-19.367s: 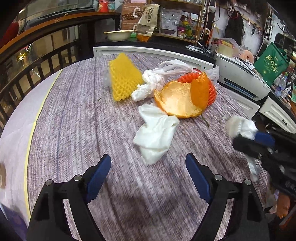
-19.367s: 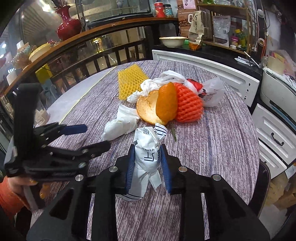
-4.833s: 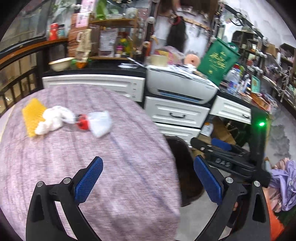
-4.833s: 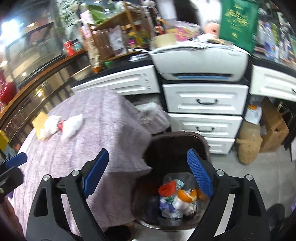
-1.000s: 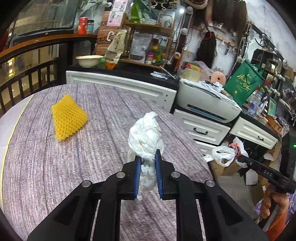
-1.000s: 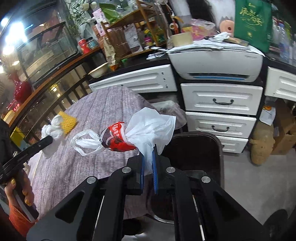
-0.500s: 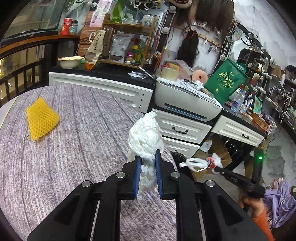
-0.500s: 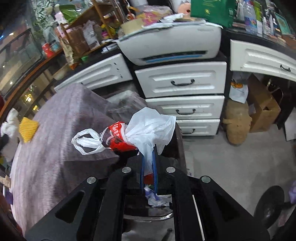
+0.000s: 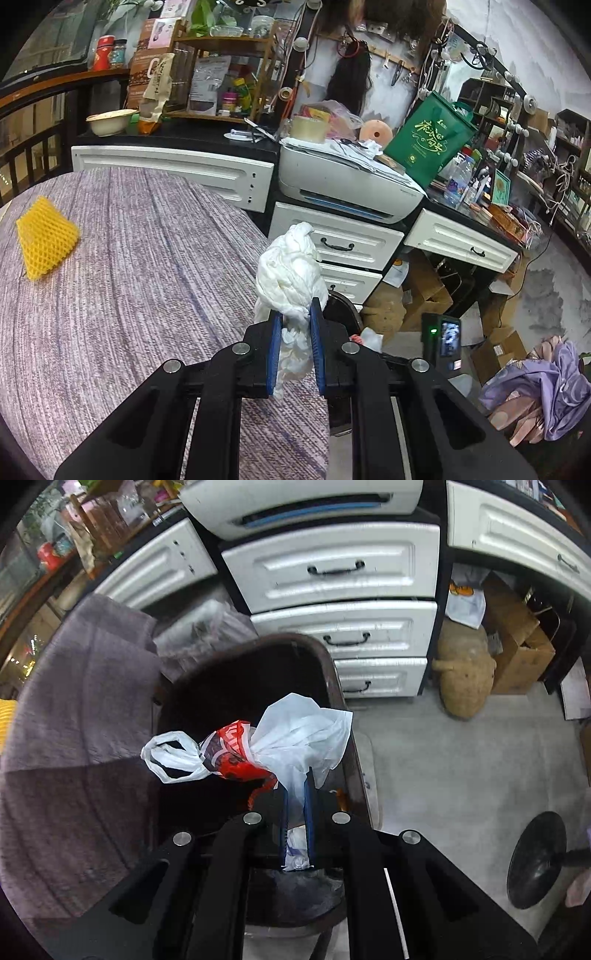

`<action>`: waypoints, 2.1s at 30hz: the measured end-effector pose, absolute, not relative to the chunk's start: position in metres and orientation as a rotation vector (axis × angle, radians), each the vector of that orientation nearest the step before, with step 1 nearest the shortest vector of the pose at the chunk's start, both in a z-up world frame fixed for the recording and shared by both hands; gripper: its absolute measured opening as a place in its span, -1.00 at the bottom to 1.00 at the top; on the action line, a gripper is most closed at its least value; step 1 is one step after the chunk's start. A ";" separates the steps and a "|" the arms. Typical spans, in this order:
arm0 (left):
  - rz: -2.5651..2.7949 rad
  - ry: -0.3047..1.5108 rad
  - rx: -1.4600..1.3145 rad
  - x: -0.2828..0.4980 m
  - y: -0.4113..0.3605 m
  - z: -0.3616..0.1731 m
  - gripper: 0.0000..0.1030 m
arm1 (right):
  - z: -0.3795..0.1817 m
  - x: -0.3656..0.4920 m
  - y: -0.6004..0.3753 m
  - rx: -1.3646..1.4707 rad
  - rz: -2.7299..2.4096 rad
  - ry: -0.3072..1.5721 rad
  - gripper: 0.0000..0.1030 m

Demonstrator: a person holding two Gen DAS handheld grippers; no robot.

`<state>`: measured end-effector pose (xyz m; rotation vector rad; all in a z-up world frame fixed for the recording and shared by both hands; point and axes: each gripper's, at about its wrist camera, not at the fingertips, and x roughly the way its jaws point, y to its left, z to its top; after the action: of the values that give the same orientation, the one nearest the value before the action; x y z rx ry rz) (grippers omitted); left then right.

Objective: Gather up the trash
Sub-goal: 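Carry the bag over the bin and open the right tool, then lower the white tissue into the bin and open the left tool, then withdraw both open tools from the bin back to the table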

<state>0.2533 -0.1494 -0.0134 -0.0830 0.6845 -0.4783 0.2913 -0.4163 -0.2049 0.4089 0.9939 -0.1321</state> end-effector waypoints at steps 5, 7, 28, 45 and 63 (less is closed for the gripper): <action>-0.501 0.692 -0.068 0.252 -0.162 -0.016 -0.70 | -0.222 0.290 -0.416 0.428 -0.142 1.032 0.11; -0.509 0.695 -0.064 0.251 -0.166 -0.017 -0.70 | -0.218 0.283 -0.417 0.414 -0.159 1.005 0.21; -0.649 0.784 0.001 0.242 -0.251 -0.048 -0.70 | -0.153 0.209 -0.465 0.472 -0.239 0.828 0.40; -0.593 0.928 0.109 0.256 -0.299 -0.116 -0.59 | -0.136 0.188 -0.481 0.472 -0.248 0.786 0.41; -0.621 0.841 0.170 0.231 -0.293 -0.096 0.68 | -0.138 0.196 -0.481 0.489 -0.236 0.787 0.41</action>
<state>0.2309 -0.2928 -0.0958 0.1696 0.8413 -0.6208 0.1962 -0.4807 -0.1375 0.4892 0.7871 -0.2363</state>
